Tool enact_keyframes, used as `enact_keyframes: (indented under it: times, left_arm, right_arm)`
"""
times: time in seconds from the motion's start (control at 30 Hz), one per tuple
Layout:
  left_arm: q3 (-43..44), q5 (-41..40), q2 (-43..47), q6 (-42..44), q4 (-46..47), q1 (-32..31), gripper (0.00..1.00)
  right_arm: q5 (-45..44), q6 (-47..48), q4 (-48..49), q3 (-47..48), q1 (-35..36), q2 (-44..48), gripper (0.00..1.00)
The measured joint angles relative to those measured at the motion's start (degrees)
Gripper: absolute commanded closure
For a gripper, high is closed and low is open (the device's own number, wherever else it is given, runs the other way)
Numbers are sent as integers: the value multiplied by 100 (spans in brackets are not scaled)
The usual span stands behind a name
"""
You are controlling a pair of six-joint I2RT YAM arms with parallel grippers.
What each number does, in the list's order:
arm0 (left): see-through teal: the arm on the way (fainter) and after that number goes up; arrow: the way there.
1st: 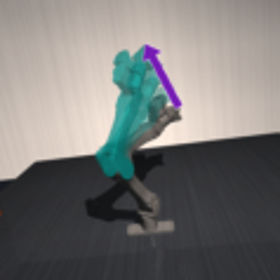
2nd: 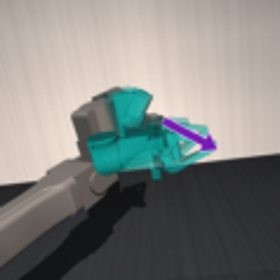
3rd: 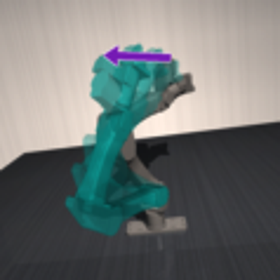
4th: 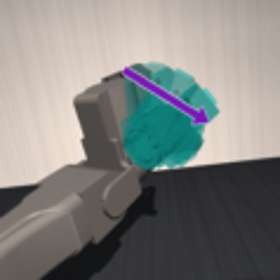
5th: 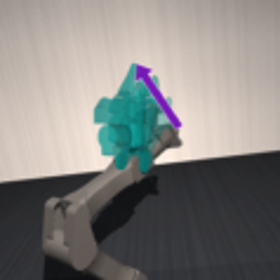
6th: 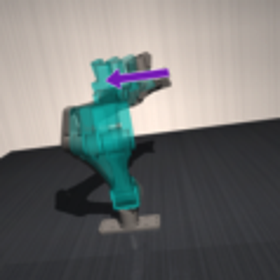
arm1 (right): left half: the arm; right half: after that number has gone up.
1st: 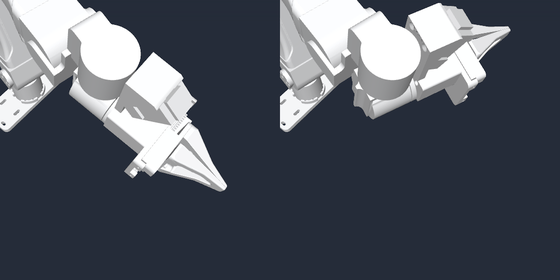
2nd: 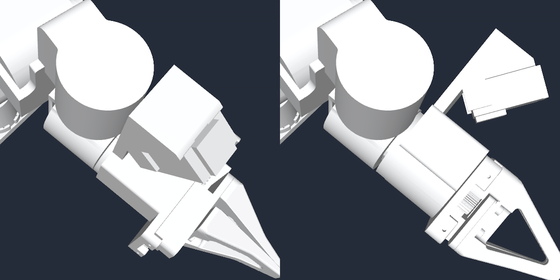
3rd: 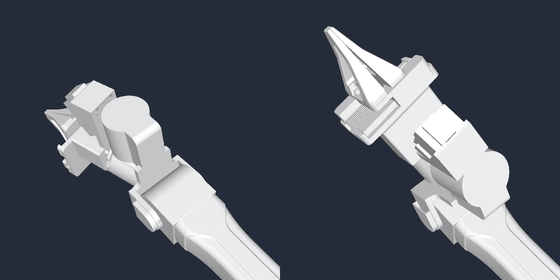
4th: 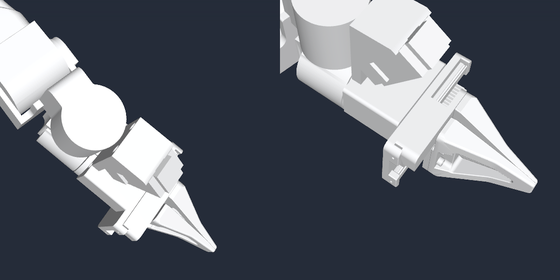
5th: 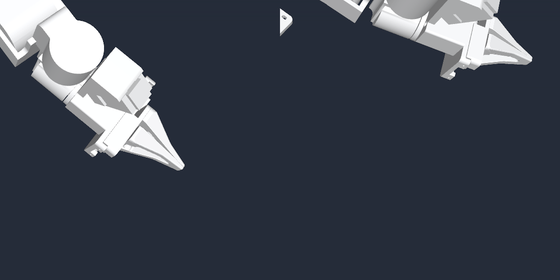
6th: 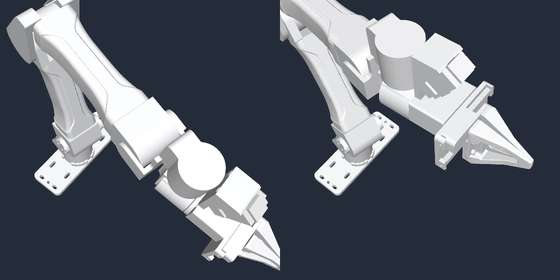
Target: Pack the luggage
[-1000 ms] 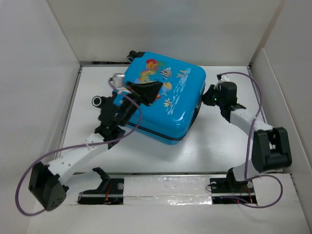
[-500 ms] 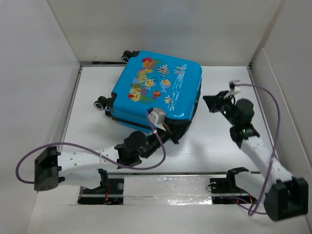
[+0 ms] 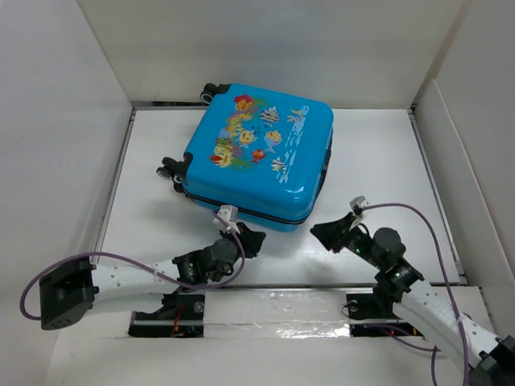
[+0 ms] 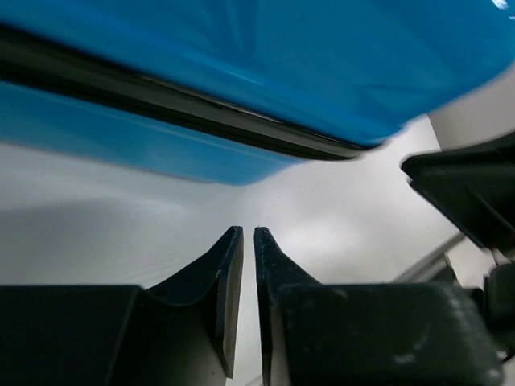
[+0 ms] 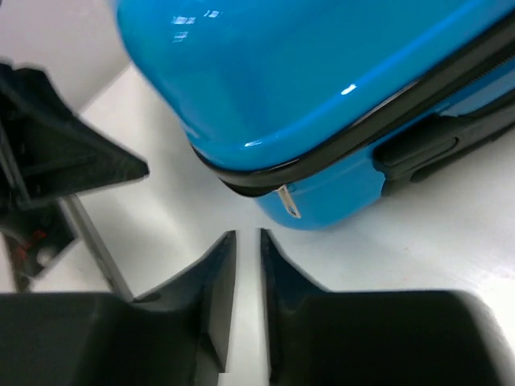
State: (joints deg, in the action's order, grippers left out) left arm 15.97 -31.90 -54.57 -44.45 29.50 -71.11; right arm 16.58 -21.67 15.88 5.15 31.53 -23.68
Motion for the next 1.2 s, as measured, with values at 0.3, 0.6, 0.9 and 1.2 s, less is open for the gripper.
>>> enact_keyframes:
  times: [0.3,0.6,0.9,1.2]
  left_arm:
    - [-400,662,-522,-455,520,999,86]
    - [-400,1084,-846,-426,1054,1025,86]
    - [-400,1250,-1054,-409,1316,1027,87]
    - [-391,1333,-1180,-385,1510,1043,87]
  right_arm:
    - [-695,306,1154,140,551,-2304,61]
    - [-1204,568,2179,256,693,-3305,55]
    - [-1244,739,2492,262,721,-3379,60]
    - [-1189,669,2597,267,852,-3530,100]
